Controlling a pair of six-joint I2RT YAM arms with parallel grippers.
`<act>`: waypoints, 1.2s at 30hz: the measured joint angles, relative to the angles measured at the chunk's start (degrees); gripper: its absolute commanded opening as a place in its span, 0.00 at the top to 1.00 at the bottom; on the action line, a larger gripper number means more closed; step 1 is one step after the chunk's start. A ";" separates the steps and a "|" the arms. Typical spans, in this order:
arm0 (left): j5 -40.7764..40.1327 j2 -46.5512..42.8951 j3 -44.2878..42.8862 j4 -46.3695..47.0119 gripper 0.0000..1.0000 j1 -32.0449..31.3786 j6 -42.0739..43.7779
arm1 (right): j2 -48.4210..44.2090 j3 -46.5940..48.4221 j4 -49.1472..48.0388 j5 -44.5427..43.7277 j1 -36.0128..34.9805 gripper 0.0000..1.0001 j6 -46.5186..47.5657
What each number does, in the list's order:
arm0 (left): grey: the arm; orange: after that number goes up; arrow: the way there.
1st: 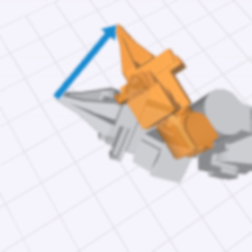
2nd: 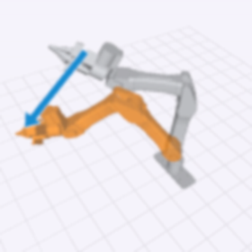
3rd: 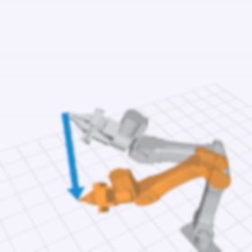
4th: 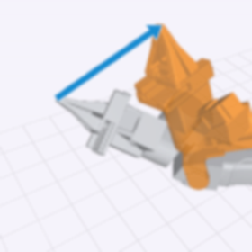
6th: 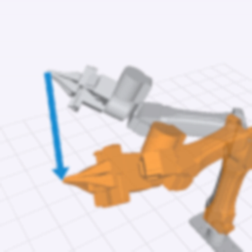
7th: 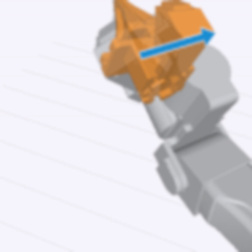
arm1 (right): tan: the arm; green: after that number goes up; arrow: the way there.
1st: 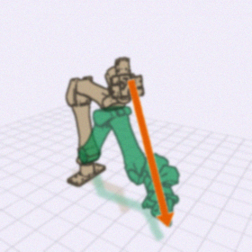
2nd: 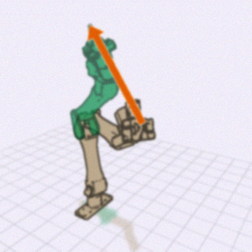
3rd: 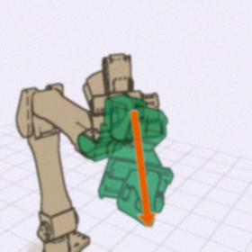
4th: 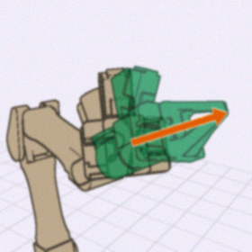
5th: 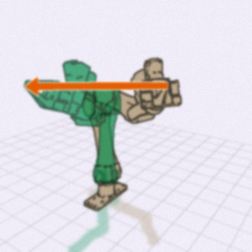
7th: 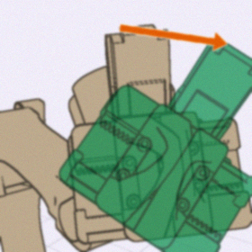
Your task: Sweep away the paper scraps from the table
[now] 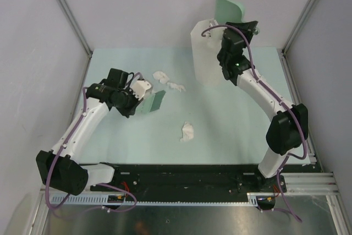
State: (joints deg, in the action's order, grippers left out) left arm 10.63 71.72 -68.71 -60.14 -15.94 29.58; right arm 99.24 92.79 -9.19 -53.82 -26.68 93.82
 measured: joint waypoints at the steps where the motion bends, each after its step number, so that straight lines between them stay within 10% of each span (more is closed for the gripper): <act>1: 0.00 -0.02 0.13 0.02 1.00 0.00 0.00 | -0.46 -1.31 -3.56 1.27 0.44 1.00 3.39; 15: 0.02 -0.17 0.83 0.44 1.00 0.02 0.00 | -3.15 -4.48 -18.25 5.90 1.81 1.00 14.62; 30: 0.70 -0.15 0.83 0.90 1.00 0.00 -0.04 | -16.33 0.74 24.41 -0.66 -24.61 1.00 -36.96; 36: 1.16 0.17 0.83 0.92 1.00 0.00 -0.09 | -16.39 1.51 51.39 11.23 -30.84 1.00 -67.82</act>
State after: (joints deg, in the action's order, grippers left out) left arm 11.79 71.90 -67.88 -59.22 -15.94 29.50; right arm 82.85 94.30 42.19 -42.59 -57.52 26.00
